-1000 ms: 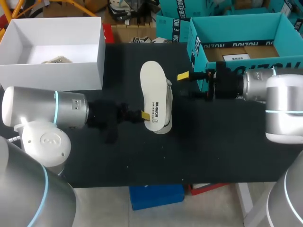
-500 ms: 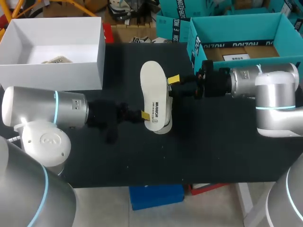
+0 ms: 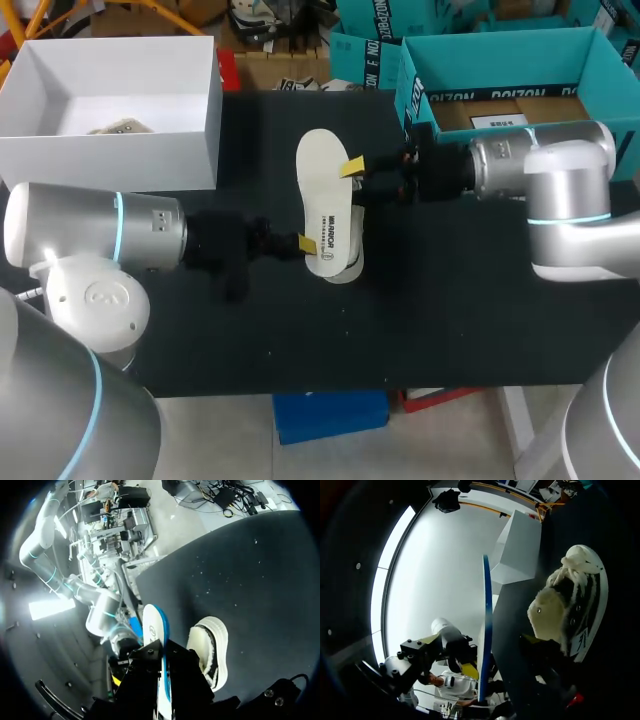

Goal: Take the shoe out of the shoebox, open the shoe tongue, remove and reinsert the insole, then place the shoe into the shoebox

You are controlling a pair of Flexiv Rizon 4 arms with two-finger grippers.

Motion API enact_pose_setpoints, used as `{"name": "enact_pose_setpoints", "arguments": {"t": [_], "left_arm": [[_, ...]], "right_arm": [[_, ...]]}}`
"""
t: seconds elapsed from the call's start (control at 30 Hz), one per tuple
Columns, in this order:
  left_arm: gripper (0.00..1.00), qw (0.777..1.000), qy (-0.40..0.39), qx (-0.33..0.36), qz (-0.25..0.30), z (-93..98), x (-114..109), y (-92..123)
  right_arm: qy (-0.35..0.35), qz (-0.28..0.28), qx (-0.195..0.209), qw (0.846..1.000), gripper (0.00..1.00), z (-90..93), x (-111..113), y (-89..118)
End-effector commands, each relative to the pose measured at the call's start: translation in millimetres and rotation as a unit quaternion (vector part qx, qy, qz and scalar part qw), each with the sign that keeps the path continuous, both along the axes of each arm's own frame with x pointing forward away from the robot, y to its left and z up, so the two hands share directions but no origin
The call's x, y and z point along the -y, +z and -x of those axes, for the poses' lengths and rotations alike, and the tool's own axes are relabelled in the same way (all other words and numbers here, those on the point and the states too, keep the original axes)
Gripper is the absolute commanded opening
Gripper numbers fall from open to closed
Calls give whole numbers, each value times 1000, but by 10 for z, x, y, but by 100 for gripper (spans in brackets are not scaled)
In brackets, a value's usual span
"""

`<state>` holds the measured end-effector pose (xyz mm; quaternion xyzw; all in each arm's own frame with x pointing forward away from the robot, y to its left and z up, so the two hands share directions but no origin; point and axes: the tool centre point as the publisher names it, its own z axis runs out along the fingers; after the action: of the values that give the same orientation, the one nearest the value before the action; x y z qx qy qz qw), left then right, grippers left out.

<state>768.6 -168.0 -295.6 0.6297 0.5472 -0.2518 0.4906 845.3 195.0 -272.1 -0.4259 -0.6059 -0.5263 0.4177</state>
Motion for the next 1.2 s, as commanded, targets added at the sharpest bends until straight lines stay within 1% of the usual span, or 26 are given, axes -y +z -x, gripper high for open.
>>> {"name": "enact_pose_setpoints", "arguments": {"t": [0.03,0.2,0.23,0.3,0.33,0.4,0.47,0.5,0.53,0.57,0.6,0.67,0.7,0.77,0.8,0.83,0.87,1.2], "left_arm": [[0,1000,1,2,0,10,-3,-3],[0,1000,1,2,0,10,-3,-3],[0,1000,1,2,0,10,-3,-3],[0,1000,1,2,0,10,-3,-3],[0,1000,1,2,0,10,-3,-3],[0,1000,1,2,0,10,-3,-3],[0,1000,1,2,0,10,-3,-3],[0,1000,1,2,0,10,-3,-3],[0,1000,1,2,0,10,-3,-3],[0,1000,1,2,0,10,-3,-3],[0,1000,1,2,0,10,-3,-3],[0,1000,1,2,0,10,-3,-3],[0,1000,1,2,0,10,-3,-3],[0,1000,1,2,0,10,-3,-3],[0,1000,1,2,0,10,-3,-3],[0,1000,1,2,0,10,-3,-3],[0,1000,1,2,0,10,-3,-3],[0,1000,1,2,0,10,-3,-3]], "right_arm": [[2,-1,-4,1000,100,-7,-96,-48],[5,0,-8,1000,100,18,-142,-62],[5,1,-9,1000,93,19,-142,-63],[5,3,-11,1000,96,20,-141,-67],[5,4,-11,1000,95,20,-139,-68],[5,5,-12,1000,80,19,-127,-69],[6,7,-13,1000,73,21,-117,-67],[6,8,-14,1000,62,22,-112,-68],[6,9,-14,1000,58,24,-107,-70],[5,10,-15,1000,58,26,-100,-72],[5,11,-16,1000,61,27,-92,-77],[5,12,-18,1000,60,31,-86,-83],[5,12,-18,1000,53,33,-85,-87],[6,12,-19,1000,45,34,-82,-97],[6,12,-20,1000,38,34,-81,-101],[6,12,-21,1000,24,33,-80,-107],[6,12,-21,1000,0,32,-81,-114],[8,14,-25,1000,0,27,-109,-145]]}}
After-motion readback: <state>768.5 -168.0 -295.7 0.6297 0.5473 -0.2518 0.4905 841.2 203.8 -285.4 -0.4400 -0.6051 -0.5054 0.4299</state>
